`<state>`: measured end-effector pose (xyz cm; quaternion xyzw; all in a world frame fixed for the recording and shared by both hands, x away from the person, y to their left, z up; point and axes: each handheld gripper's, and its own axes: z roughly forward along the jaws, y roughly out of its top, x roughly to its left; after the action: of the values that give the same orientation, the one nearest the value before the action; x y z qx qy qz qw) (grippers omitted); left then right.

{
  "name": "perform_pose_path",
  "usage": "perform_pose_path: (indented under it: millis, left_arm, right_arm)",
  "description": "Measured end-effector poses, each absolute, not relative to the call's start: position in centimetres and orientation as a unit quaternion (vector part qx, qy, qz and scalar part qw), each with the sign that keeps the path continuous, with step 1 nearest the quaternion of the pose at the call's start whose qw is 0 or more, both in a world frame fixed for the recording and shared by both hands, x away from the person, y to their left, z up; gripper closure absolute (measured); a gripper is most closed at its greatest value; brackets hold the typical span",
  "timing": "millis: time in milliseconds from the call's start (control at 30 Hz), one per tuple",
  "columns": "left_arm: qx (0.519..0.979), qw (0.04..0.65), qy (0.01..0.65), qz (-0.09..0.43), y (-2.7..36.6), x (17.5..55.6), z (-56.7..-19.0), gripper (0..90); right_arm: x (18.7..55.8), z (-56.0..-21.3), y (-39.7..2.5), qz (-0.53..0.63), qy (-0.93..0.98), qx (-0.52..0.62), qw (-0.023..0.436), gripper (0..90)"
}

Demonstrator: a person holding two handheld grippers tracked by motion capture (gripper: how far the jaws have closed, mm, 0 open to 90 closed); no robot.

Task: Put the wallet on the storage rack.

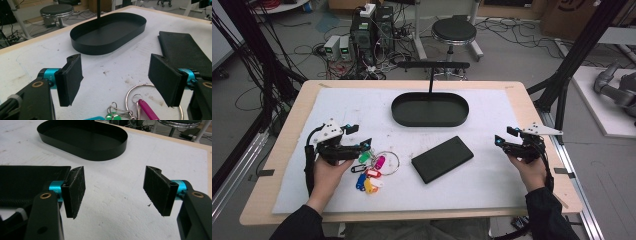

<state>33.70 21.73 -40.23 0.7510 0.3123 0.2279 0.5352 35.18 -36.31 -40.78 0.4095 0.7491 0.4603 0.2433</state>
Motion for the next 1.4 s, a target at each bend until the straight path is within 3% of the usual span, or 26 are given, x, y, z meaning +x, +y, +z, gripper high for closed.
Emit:
perform_pose_path:
  millis: [233, 667, 1400]
  left_arm:
    - [0.756, 0.533, 0.306, 0.225, 21.3, 33.6, -40.0, 29.2]
    - [0.775, 0.533, 0.279, 0.195, 19.9, 33.7, -40.1, 43.2]
    - [0.831, 0.437, 0.306, 0.158, 17.6, 36.2, -42.7, 66.6]
  right_arm:
    - [35.3, -40.9, -36.5, 0.459, 0.748, 0.415, 0.239, 34.7]
    - [35.3, -41.0, -36.2, 0.454, 0.755, 0.409, 0.24, 34.7]
    - [35.5, -41.2, -36.0, 0.447, 0.761, 0.406, 0.237, 34.6]
